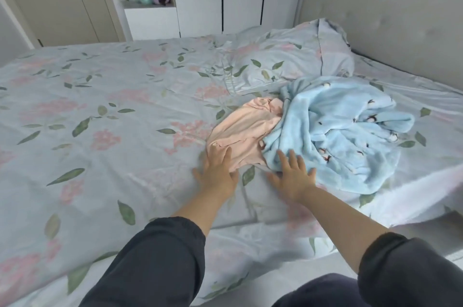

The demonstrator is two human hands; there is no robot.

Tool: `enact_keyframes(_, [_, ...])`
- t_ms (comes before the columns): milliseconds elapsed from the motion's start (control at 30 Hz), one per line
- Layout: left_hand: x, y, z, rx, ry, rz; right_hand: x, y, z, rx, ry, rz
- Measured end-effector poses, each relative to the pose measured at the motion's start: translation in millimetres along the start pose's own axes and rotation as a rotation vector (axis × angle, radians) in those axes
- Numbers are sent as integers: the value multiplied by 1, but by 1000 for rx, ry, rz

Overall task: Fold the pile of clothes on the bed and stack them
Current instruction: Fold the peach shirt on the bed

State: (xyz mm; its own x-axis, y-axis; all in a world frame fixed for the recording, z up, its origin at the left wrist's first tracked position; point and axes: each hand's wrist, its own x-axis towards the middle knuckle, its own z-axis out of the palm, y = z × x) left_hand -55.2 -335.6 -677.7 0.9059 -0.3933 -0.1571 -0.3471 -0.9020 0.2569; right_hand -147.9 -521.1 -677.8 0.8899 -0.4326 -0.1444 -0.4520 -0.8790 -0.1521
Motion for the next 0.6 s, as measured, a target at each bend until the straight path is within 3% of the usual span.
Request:
enact_keyframes(200, [35,-11,4,97,196,65,20,4,29,-10,-52,29])
enact_keyframes(333, [41,-9,-16,76,178,121,18,4,26,0,-59,27])
enact_keyframes(467, [15,-13,-45,-175,257,206,13,-3,7,131,-12,67])
enact_keyframes(600, [-23,-30,-104,-539,432,194,4,-49,-26,262,230,-40])
